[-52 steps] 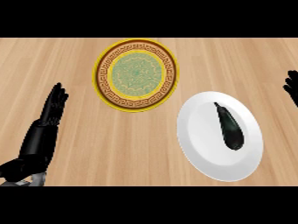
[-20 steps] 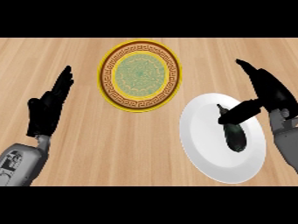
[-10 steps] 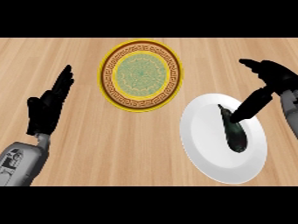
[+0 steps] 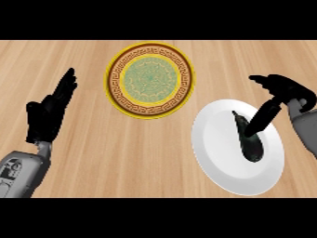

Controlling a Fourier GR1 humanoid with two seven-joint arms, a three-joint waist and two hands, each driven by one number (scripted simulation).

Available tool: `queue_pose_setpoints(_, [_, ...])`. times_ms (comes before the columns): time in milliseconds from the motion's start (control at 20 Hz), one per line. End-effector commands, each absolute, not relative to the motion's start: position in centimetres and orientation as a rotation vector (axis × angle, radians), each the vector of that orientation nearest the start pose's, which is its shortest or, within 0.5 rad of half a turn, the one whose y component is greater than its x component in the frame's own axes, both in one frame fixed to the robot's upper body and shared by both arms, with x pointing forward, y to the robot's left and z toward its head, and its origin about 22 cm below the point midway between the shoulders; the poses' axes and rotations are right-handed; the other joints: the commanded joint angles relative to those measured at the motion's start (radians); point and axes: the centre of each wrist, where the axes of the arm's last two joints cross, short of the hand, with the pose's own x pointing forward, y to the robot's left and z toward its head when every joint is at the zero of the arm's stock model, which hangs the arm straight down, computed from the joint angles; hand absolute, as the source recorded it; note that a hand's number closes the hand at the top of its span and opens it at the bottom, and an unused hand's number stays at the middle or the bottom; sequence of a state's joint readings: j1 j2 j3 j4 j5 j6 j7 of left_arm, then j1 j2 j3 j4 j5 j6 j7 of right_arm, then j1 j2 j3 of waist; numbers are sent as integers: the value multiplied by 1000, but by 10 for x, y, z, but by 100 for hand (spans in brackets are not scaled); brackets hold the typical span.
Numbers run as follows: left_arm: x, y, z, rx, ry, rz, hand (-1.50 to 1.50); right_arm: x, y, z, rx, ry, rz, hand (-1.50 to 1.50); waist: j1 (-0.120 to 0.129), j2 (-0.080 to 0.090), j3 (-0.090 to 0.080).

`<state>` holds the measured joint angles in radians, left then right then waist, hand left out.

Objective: Pick the eggplant from the plate and place it in the plate

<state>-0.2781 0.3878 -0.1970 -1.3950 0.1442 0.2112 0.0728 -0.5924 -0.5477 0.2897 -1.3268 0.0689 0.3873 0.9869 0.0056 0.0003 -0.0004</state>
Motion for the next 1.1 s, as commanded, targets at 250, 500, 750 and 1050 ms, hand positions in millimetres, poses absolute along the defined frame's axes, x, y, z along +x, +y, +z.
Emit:
queue_pose_setpoints(250, [303, 253, 43, 222, -1561, -209, 0, 353, -240, 94, -544, -496, 917, -150, -4, -1, 0])
queue_pose_setpoints(500, [293, 250, 35, 207, -1552, -225, 0, 344, -241, 60, -531, -450, 946, -150, -5, -1, 0])
queue_pose_setpoints(750, [304, 261, 45, 225, -1565, -213, 0, 350, -243, 44, -510, -426, 955, -150, -1, 1, 1])
queue_pose_setpoints(1050, [304, 264, 39, 223, -1556, -234, 0, 337, -249, 41, -532, -461, 970, 150, -5, 0, 0])
